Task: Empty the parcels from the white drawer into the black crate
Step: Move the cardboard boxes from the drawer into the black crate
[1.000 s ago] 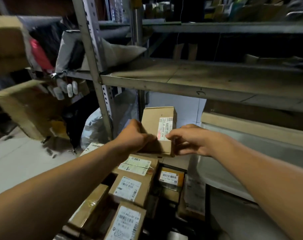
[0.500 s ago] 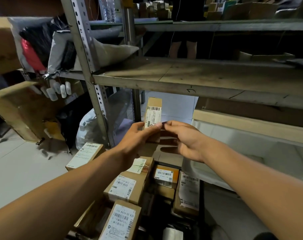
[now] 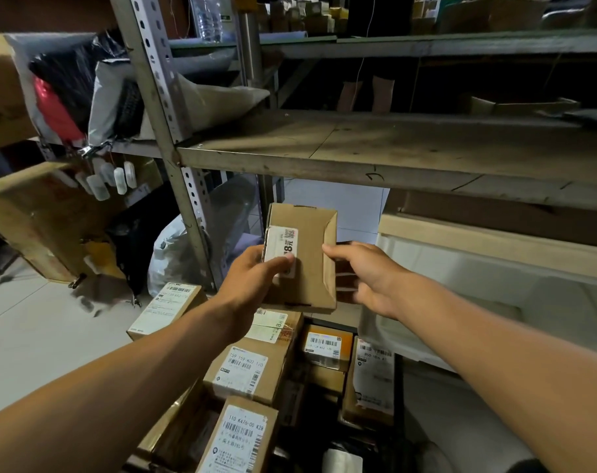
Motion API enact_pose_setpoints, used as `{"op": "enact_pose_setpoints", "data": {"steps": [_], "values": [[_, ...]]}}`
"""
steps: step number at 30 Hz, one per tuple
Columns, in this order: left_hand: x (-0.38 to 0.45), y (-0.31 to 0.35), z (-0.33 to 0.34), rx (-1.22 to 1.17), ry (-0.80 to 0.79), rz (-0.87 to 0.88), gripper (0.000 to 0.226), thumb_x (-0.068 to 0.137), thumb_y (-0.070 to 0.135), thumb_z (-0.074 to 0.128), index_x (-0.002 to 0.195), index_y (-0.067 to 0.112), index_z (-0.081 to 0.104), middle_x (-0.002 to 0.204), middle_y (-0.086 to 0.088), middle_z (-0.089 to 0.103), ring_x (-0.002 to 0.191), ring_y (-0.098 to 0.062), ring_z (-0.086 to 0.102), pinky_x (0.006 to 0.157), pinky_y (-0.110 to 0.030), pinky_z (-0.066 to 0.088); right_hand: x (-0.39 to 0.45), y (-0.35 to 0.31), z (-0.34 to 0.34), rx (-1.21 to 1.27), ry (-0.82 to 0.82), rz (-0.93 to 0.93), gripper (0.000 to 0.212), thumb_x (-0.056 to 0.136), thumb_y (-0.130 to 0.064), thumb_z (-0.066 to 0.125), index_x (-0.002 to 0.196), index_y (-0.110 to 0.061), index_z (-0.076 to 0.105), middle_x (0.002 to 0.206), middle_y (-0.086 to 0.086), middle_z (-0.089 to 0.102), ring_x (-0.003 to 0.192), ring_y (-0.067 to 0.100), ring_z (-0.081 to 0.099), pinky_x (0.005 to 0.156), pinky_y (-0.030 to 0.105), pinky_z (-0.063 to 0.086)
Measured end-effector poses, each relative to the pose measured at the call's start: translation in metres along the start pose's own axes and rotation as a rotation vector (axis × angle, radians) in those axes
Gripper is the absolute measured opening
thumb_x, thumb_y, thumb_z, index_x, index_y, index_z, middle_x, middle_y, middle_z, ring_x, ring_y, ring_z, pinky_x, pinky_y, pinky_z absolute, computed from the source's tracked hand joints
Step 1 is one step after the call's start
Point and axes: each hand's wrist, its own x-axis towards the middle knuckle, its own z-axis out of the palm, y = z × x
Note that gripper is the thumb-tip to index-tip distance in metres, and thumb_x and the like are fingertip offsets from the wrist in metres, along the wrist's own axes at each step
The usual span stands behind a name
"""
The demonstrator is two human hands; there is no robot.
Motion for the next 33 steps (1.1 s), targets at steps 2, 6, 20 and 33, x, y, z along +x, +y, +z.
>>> {"op": "enact_pose_setpoints", "data": {"steps": [2, 6, 20, 33], "values": [[0.003, -0.002, -0.001, 0.029, 0.060, 0.012, 0.035, 0.093, 0.027, 0.068, 0.124, 0.018, 0.053, 0.119, -0.007, 0.068, 0.103, -0.028, 0.069, 0.085, -0.052, 0.060, -0.001, -0.001, -0.001, 0.023, -0.026, -0.001, 0.020, 0.095, -0.026, 0.066, 0.111, -0.014, 0.063, 0.106, 0.012, 0.070, 0.106, 0.030, 0.067, 0.087, 0.043, 0.056], [0.003, -0.004, 0.000, 0.111, 0.108, -0.021, 0.033, 0.097, 0.028, 0.063, 0.124, 0.014, 0.051, 0.114, -0.011, 0.067, 0.096, -0.027, 0.070, 0.078, -0.046, 0.062, -0.005, -0.002, -0.002, 0.050, -0.050, -0.027, 0.023, 0.093, -0.018, 0.069, 0.114, -0.011, 0.063, 0.109, 0.012, 0.072, 0.106, 0.028, 0.068, 0.084, 0.043, 0.058], [-0.014, 0.007, 0.003, 0.064, -0.331, -0.124, 0.055, 0.084, 0.054, 0.062, 0.133, 0.032, 0.050, 0.127, -0.011, 0.059, 0.116, -0.031, 0.058, 0.100, -0.052, 0.050, -0.005, 0.002, 0.002, -0.046, 0.039, -0.079, 0.042, 0.093, -0.013, 0.067, 0.133, -0.020, 0.056, 0.118, 0.009, 0.066, 0.111, 0.027, 0.060, 0.090, 0.043, 0.054], [-0.012, 0.012, -0.014, -0.120, -0.418, -0.308, 0.072, 0.085, 0.077, 0.035, 0.120, 0.026, 0.072, 0.120, -0.023, 0.068, 0.103, -0.037, 0.064, 0.091, -0.052, 0.050, 0.001, 0.001, -0.024, -0.136, -0.028, -0.057, 0.017, 0.095, -0.029, 0.066, 0.106, -0.018, 0.061, 0.085, 0.004, 0.071, 0.084, 0.020, 0.066, 0.079, 0.038, 0.052]]}}
